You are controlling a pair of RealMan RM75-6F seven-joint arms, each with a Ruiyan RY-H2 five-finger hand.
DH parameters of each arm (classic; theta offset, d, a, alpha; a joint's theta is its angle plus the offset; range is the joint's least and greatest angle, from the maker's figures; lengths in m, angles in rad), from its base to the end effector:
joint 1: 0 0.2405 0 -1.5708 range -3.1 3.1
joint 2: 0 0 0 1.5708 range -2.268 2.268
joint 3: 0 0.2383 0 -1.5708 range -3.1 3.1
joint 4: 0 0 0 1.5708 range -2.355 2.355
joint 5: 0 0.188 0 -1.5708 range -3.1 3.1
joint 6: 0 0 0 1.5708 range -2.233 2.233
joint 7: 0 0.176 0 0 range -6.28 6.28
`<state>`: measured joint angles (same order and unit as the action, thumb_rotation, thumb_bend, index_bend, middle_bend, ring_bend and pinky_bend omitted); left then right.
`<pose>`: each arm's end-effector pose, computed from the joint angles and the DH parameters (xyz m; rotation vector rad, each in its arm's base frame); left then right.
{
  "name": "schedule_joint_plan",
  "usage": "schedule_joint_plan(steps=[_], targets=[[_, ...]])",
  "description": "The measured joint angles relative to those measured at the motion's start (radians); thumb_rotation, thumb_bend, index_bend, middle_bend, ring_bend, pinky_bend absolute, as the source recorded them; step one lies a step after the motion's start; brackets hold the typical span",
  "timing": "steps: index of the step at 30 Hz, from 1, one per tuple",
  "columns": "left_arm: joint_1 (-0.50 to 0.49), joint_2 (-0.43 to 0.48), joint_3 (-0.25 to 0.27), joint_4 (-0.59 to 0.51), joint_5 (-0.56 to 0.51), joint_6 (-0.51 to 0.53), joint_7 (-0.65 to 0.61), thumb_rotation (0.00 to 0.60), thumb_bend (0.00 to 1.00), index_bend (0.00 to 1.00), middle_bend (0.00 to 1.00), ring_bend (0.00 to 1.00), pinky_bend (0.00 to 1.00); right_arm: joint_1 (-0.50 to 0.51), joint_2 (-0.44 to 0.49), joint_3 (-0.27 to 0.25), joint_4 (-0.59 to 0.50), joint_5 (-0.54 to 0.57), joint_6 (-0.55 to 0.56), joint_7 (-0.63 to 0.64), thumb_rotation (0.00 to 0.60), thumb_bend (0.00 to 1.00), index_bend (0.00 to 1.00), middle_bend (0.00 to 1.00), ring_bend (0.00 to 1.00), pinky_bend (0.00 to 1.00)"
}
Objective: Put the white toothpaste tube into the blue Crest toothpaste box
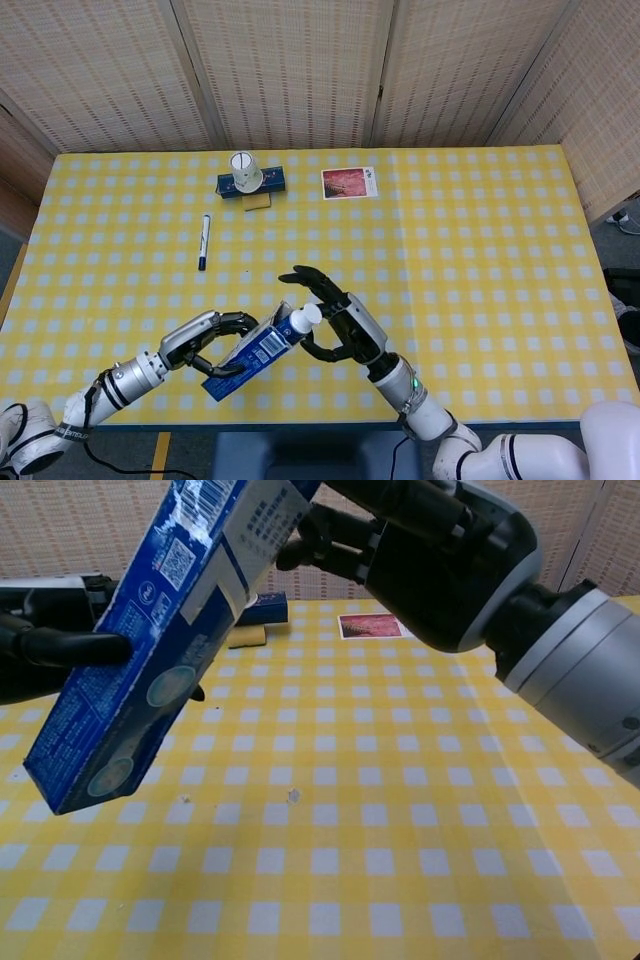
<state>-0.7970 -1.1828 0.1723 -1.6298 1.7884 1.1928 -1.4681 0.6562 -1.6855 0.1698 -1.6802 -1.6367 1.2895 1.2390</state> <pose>-0.1123 0.2787 0.0579 1.5492 2.1212 1.3853 -0.0145 -0.2710 0.0164 -0.8753 1.8558 -1.7760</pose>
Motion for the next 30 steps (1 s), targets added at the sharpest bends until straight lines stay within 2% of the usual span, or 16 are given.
schedule_joint_plan(steps=[9,13,19,26,30], targets=[[0.008,0.0,0.005,0.019,0.006,0.019,-0.022,0.6,0.31,0.41,0.57,0.52,0.32,-0.011,0.017,-0.007,0.005,-0.034,0.061,0.041,0.6,0.51,0.0,0.02,0.22,0.23],[0.01,-0.002,0.005,0.027,0.005,0.023,-0.028,0.6,0.31,0.41,0.57,0.52,0.32,-0.015,0.031,-0.031,0.015,-0.089,0.095,0.045,0.6,0.51,0.0,0.02,0.22,0.23],[0.013,-0.002,0.003,0.028,-0.002,0.023,-0.027,0.6,0.31,0.41,0.57,0.52,0.32,-0.035,0.047,-0.074,0.033,-0.148,0.167,0.003,0.6,0.51,0.0,0.02,0.22,0.23],[0.013,0.006,0.0,0.017,-0.014,0.012,-0.015,0.6,0.31,0.41,0.57,0.52,0.33,-0.047,0.082,-0.091,0.025,-0.163,0.202,-0.028,0.6,0.51,0.0,0.02,0.21,0.22],[0.016,0.008,-0.003,0.014,-0.032,-0.005,0.037,0.6,0.31,0.41,0.58,0.52,0.33,-0.058,0.112,-0.098,0.025,-0.158,0.206,-0.08,0.6,0.51,0.0,0.02,0.2,0.2]])
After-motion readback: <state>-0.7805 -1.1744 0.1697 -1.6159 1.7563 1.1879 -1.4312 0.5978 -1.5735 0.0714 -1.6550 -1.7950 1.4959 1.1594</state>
